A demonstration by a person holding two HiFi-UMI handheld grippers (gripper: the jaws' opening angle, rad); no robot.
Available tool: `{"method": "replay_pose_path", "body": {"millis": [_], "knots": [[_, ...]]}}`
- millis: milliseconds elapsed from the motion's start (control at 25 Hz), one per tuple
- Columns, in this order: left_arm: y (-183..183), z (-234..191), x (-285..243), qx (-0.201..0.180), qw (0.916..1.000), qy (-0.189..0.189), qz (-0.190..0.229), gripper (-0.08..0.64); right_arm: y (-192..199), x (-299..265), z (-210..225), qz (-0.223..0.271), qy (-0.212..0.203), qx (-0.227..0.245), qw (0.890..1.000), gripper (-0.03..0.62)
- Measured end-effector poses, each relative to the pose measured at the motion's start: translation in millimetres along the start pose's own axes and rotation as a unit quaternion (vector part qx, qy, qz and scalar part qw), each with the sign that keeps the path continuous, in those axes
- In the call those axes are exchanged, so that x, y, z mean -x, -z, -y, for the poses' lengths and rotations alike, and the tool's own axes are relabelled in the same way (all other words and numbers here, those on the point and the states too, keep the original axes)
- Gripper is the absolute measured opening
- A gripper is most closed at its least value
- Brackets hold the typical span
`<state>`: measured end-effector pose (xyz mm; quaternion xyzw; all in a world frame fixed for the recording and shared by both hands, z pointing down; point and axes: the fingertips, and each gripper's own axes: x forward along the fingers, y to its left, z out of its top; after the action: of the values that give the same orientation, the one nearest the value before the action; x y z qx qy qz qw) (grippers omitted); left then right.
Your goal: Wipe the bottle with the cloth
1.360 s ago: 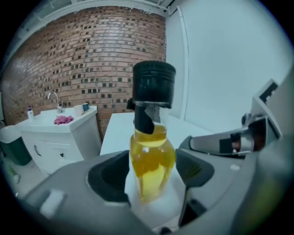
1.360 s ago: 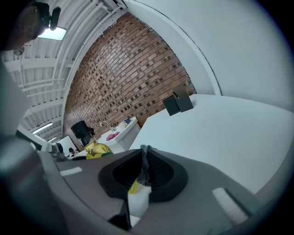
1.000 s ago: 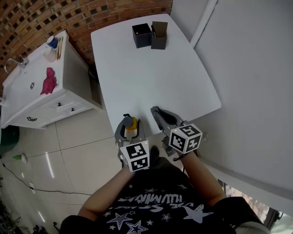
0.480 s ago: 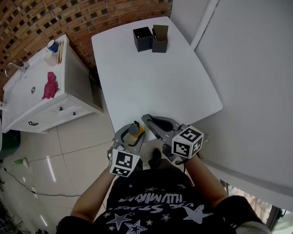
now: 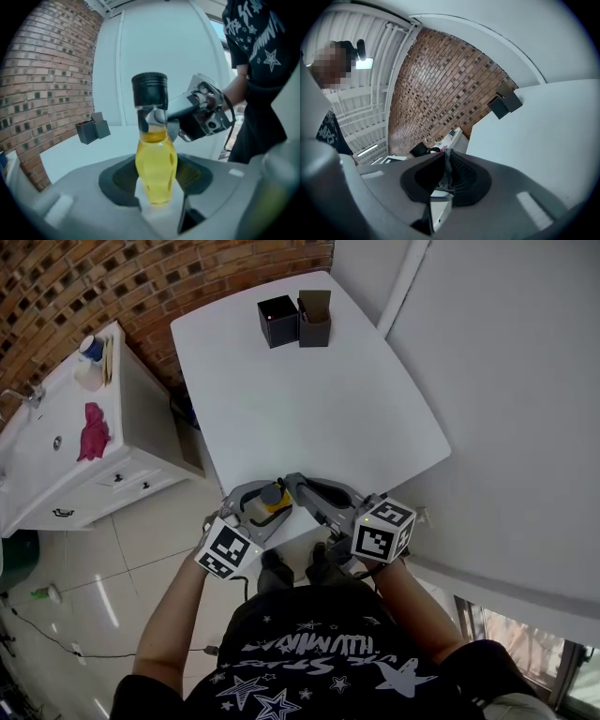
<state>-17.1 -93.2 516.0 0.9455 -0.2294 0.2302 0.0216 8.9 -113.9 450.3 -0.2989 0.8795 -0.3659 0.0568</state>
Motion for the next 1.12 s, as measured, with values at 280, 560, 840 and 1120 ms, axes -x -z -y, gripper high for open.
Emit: {"method": "replay_pose_path", "body": {"millis": [280, 560, 840, 1120], "knots": [[-3.4, -2.8, 2.2, 0.003, 0.9992, -0.029, 0.026, 0.222, -2.6, -1.4, 0.3, 0.012, 0.012, -0.002, 1.000, 0.035], [-6.0, -4.0, 19.3, 0.022, 0.9971, -0.060, 0.041, 0.229, -1.7, -3.3, 1.3, 0.001, 0.008, -0.003, 1.000, 0.035], [2.2, -2.4, 31.8, 0.057, 0.9931, -0.094, 0.040, 0.227, 8.9, -7.6, 10.2, -0.023, -0.006, -0.016, 1.000, 0.035], [4.0, -7.5, 29.6, 0.075, 0.9890, -0.121, 0.040, 0.227, 36.2, -10.9, 35.5, -0.060, 0.004, -0.037, 0.998, 0.035]]}}
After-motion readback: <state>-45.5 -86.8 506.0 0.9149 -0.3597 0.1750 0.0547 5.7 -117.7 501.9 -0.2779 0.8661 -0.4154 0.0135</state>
